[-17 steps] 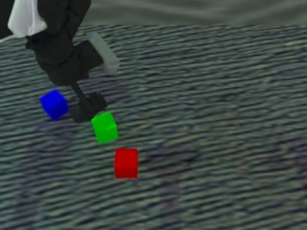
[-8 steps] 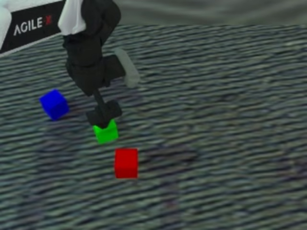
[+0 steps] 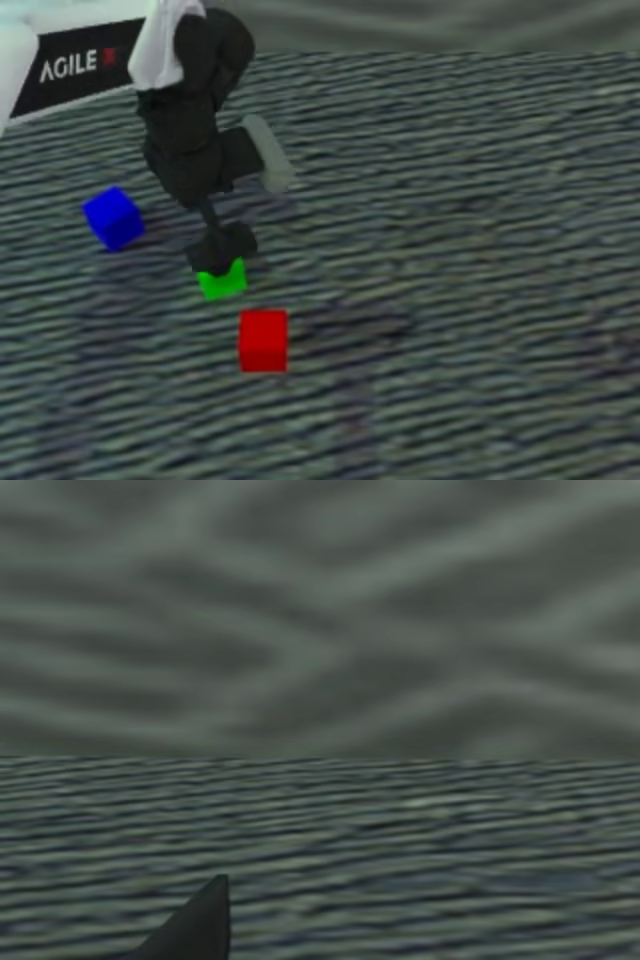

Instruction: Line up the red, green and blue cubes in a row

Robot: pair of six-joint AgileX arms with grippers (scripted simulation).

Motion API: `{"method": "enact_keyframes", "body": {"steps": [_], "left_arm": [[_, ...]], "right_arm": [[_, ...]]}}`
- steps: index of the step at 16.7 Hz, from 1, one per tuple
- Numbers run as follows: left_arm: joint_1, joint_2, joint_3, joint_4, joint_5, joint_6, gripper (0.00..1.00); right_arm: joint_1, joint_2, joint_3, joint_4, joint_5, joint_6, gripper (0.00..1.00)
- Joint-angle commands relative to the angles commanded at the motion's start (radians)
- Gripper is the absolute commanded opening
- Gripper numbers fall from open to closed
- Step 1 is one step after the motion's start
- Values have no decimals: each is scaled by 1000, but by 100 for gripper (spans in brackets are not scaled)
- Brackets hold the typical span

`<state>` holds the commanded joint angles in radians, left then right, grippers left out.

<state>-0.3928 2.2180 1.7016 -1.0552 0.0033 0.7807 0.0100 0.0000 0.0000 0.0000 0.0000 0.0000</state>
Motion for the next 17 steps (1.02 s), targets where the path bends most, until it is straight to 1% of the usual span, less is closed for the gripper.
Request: {"method": "enact_keyframes", "body": {"steps": [5, 10, 17], "left_arm": [[-1, 67, -103, 174, 1, 0, 100], [-1, 76, -116, 193, 1, 0, 100], [-1, 76, -116, 193, 1, 0, 47]], "right_arm": [[0, 0, 0, 0, 0, 0, 100], [0, 0, 0, 0, 0, 0, 100], [0, 0, 0, 0, 0, 0, 100]]}}
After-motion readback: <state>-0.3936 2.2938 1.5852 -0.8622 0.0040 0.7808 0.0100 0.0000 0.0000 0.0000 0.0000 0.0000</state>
